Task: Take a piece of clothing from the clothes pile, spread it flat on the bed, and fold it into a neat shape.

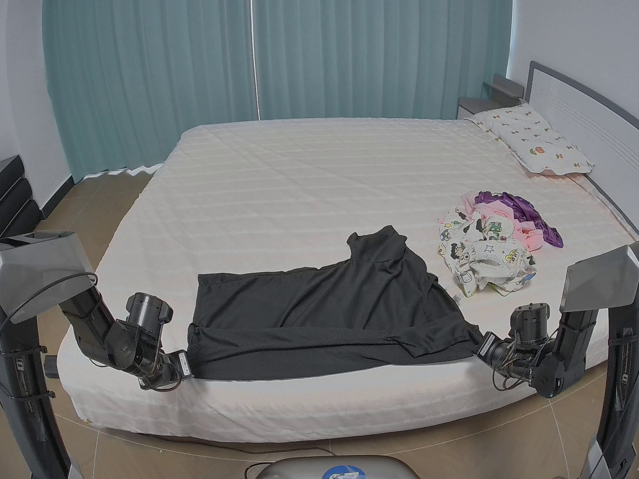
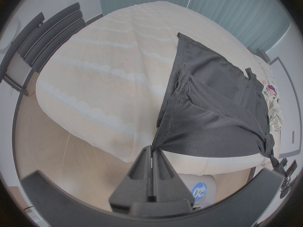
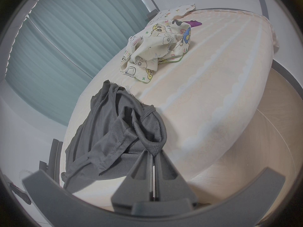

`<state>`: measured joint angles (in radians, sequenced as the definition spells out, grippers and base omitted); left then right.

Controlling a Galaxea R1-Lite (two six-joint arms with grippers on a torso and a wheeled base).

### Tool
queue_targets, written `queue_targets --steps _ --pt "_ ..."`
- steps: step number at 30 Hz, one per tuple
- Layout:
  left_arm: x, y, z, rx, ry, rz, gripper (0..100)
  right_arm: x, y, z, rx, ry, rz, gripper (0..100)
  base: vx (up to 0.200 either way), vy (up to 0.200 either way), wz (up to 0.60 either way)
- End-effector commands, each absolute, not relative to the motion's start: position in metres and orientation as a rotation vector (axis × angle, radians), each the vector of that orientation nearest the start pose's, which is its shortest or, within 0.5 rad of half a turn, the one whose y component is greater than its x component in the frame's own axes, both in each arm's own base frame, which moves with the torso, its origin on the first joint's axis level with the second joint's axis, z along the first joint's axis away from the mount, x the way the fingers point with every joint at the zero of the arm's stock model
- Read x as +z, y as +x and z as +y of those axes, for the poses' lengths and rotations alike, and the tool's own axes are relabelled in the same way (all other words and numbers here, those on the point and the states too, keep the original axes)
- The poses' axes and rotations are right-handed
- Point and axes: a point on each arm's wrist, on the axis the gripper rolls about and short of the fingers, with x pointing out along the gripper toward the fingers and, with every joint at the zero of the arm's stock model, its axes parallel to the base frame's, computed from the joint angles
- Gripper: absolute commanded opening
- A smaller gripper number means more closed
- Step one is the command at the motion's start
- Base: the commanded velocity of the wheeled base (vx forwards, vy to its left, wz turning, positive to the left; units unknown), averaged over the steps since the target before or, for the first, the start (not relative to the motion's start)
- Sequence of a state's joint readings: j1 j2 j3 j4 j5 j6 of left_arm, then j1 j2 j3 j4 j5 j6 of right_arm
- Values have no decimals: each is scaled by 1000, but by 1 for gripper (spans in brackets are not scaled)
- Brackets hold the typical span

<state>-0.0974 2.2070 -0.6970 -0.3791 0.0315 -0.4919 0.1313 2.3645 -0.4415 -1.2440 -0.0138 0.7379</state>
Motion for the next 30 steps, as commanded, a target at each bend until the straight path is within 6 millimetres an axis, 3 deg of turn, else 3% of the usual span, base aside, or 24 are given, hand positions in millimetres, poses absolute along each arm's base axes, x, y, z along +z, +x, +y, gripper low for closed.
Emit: queue_targets --steps 1,8,10,14,15,20,22,24,26,30 --pt "-23 306 -29 214 -362 1121 100 -50 303 39 -147 657 697 100 0 0 0" --pt "-17 309 -24 223 -379 1097 100 -39 304 39 -134 670 660 100 0 0 0" --pt "-1 313 -16 224 -406 1040 100 -24 305 33 -132 693 609 100 0 0 0" --pt "14 319 -11 198 -449 988 100 -14 307 27 -135 708 573 100 0 0 0" --pt "26 326 -6 188 -489 940 100 -12 307 21 -142 718 563 100 0 0 0" --pt "43 352 -6 184 -575 843 100 -16 305 16 -160 760 578 100 0 0 0" --pt "39 367 -11 177 -580 873 100 -17 303 17 -150 785 596 100 0 0 0" --pt "39 367 -11 177 -580 873 100 -17 303 17 -150 785 596 100 0 0 0" --pt "11 383 -27 155 -556 943 100 -21 300 21 -139 780 621 100 0 0 0" --pt "0 388 -32 150 -555 963 100 -21 300 26 -122 773 618 100 0 0 0"
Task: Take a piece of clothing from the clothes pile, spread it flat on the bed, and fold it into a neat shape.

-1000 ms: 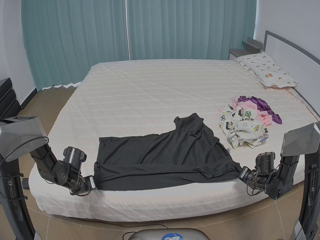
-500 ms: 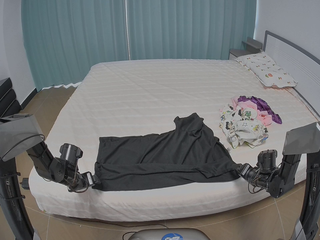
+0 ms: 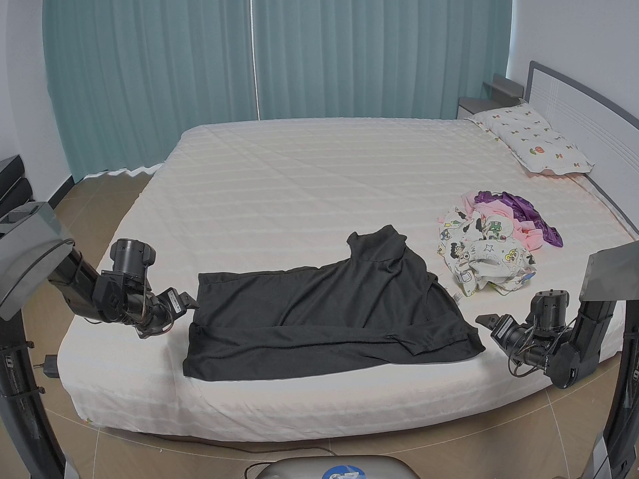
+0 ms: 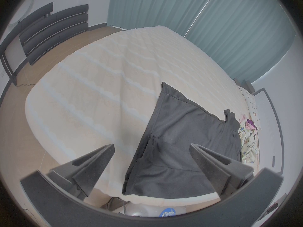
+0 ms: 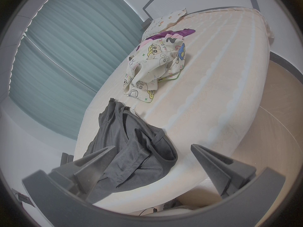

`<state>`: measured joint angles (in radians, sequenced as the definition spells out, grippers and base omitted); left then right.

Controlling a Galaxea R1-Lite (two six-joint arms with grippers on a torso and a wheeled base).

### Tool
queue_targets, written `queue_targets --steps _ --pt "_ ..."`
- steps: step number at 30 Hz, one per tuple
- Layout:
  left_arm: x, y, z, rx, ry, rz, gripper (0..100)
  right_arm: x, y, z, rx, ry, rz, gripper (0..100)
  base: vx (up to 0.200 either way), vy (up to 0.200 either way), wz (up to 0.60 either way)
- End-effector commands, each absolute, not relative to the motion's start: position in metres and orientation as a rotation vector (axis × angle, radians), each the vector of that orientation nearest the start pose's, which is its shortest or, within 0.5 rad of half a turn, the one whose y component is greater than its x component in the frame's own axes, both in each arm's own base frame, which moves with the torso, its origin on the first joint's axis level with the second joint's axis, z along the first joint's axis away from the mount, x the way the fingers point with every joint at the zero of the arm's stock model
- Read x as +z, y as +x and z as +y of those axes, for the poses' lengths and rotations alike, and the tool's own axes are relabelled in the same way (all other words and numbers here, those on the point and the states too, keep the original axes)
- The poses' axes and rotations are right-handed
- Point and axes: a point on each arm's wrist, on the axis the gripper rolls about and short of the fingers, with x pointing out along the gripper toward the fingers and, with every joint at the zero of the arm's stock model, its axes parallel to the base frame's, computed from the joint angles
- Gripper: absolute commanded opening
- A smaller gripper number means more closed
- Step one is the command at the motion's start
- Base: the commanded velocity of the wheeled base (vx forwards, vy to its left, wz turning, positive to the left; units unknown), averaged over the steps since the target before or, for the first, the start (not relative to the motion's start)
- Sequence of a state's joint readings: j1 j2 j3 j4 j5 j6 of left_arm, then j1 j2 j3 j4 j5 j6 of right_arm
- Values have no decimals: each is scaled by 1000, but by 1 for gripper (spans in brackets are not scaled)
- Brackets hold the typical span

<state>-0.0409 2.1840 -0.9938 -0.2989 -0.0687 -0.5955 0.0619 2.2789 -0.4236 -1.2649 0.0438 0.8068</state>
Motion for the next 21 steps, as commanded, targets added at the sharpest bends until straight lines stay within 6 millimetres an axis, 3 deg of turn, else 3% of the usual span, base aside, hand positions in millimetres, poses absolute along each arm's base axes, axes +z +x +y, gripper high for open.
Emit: queue_targets --steps 1,4,18,19,21 --pt "-3 388 -34 148 -552 970 100 -21 299 27 -120 771 622 100 0 0 0" --pt "-13 392 -41 149 -531 979 100 -22 300 28 -117 769 623 100 0 0 0" --pt "-14 396 -42 213 -525 947 100 -14 303 34 -88 751 595 100 0 0 0" --pt "-14 396 -42 217 -531 948 0 -12 305 34 -84 748 590 100 0 0 0" --pt "-13 394 -42 222 -544 951 0 -6 309 35 -61 740 571 100 0 0 0"
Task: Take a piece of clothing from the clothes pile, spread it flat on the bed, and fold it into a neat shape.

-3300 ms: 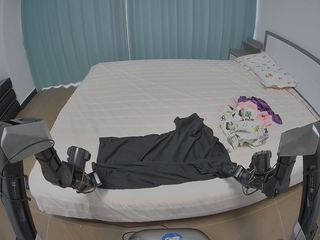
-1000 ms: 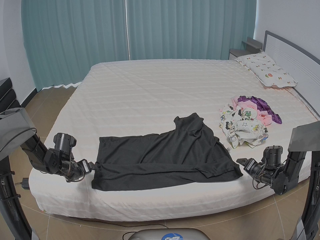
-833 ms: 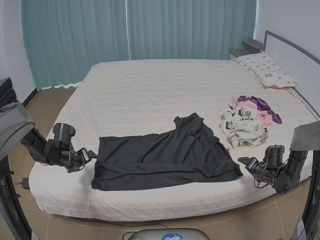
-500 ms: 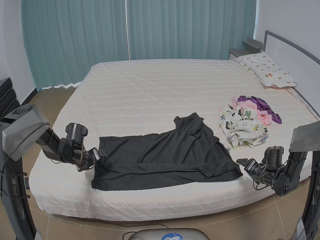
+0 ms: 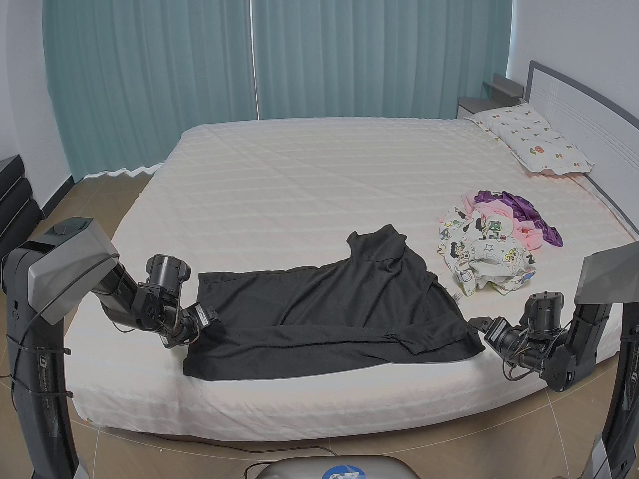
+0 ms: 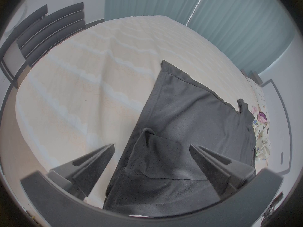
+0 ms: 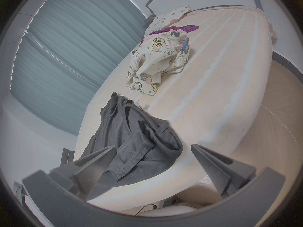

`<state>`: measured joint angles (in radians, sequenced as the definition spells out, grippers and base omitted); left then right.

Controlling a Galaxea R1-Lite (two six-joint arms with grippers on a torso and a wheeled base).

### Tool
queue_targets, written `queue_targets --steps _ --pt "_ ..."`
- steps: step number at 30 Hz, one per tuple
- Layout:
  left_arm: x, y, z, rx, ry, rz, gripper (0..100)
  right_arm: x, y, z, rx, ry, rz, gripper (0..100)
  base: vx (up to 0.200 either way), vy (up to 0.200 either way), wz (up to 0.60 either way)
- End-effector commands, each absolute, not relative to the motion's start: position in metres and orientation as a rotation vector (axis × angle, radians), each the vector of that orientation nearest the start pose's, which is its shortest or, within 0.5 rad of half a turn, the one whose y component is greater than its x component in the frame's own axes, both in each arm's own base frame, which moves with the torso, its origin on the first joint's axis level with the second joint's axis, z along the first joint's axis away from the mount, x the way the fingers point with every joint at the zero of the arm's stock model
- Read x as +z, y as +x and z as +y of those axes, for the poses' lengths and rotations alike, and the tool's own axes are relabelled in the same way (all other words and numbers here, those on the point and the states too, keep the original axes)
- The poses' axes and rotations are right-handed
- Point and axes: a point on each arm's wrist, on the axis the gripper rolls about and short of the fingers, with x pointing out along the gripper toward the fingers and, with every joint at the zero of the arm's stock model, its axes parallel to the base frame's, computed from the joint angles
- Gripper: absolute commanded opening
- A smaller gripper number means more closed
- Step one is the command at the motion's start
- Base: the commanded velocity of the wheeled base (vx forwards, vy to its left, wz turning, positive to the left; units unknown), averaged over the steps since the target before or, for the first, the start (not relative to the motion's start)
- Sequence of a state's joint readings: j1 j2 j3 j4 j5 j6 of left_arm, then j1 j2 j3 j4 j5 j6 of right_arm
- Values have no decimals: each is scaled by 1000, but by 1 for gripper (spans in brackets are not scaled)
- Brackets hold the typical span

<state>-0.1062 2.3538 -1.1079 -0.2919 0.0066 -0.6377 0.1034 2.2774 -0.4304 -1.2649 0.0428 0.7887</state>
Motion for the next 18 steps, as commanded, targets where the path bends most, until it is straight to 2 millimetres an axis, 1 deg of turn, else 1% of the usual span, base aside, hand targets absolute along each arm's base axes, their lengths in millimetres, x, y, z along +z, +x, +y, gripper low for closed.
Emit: queue_targets --steps 1,5,6,8,9,10,11,13,14,15,18 --pt "-13 394 -42 223 -547 949 0 -5 310 35 -52 729 570 100 0 0 0" --pt "-13 393 -42 234 -582 941 0 -9 319 38 8 631 610 100 0 0 0" --pt "-13 393 -42 234 -582 941 0 -9 319 38 8 631 610 100 0 0 0" --pt "-13 392 -42 239 -608 922 0 -8 333 42 40 601 618 100 0 0 0" --pt "-13 392 -42 239 -608 922 0 -8 333 42 40 601 618 100 0 0 0" --pt "-12 391 -41 238 -616 907 0 -6 343 45 42 600 637 100 0 0 0" --pt "-12 391 -41 239 -618 906 0 -6 344 45 41 600 638 100 0 0 0" --pt "-9 389 -40 242 -635 892 0 -10 350 50 64 585 698 100 0 0 0" --pt "-9 389 -40 242 -635 892 0 -11 350 50 65 584 701 100 0 0 0" --pt "-5 388 -39 247 -650 883 0 -14 354 52 87 567 717 100 0 0 0" --pt "-3 385 -39 253 -673 880 0 -21 364 53 104 537 713 100 0 0 0"
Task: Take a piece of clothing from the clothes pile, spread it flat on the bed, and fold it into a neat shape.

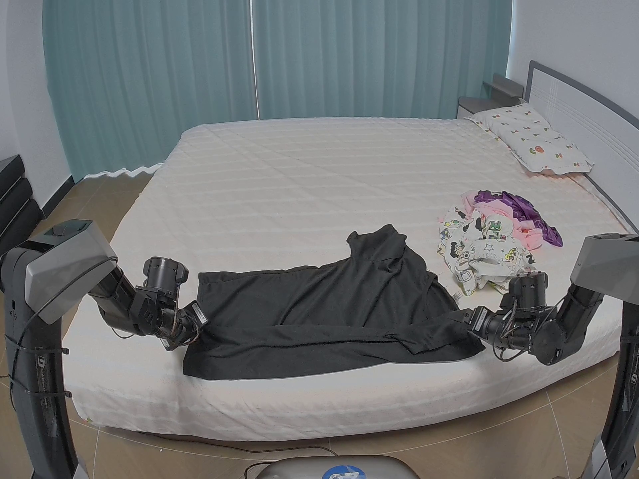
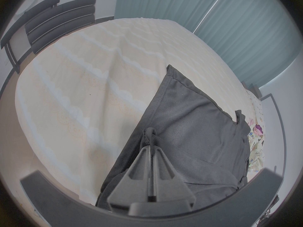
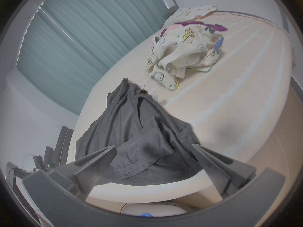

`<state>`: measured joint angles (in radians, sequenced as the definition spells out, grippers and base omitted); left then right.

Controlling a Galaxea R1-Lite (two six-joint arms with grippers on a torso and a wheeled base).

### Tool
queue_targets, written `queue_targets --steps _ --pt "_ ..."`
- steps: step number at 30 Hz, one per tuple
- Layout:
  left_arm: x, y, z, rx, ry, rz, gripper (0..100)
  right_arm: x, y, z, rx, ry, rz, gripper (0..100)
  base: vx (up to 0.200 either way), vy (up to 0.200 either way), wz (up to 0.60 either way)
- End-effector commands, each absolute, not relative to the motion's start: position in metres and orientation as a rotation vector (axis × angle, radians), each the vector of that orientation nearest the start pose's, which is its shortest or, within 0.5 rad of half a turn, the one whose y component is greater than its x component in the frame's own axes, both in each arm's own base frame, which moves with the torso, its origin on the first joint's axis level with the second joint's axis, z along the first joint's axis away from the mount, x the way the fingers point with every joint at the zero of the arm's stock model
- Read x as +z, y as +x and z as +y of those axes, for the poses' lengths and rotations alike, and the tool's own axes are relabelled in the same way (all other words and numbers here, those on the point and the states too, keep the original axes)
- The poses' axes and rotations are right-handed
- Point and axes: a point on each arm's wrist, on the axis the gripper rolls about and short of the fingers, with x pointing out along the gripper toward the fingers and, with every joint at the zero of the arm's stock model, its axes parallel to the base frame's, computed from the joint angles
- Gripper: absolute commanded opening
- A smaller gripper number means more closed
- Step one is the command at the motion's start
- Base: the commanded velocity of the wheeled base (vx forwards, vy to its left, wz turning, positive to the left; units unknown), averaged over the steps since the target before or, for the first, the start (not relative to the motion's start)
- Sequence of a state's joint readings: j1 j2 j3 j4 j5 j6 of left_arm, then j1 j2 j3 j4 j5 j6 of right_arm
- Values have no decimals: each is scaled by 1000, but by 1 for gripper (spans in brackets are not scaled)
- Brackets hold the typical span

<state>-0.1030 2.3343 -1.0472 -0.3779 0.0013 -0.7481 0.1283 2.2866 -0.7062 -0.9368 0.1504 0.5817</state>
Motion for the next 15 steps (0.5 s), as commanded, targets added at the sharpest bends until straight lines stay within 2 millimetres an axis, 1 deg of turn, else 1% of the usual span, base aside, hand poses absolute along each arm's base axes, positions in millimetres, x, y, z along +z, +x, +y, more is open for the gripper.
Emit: queue_targets --steps 1,5,7,9,13,14,15 --pt "-3 385 -39 255 -676 881 0 -24 368 54 109 526 714 100 0 0 0" --pt "-7 382 -38 259 -674 896 0 -32 374 56 115 483 746 100 0 0 0" --pt "-7 382 -38 259 -674 896 0 -32 374 56 115 481 748 100 0 0 0" --pt "-8 382 -38 261 -673 897 0 -35 381 57 119 480 736 100 0 0 0" --pt "-8 382 -37 263 -675 898 0 -35 383 57 120 481 733 100 0 0 0" --pt "-8 382 -37 264 -674 898 0 -37 384 57 120 481 733 0 0 0 0" --pt "-8 382 -37 265 -675 899 0 -40 386 57 115 479 733 0 0 0 0"
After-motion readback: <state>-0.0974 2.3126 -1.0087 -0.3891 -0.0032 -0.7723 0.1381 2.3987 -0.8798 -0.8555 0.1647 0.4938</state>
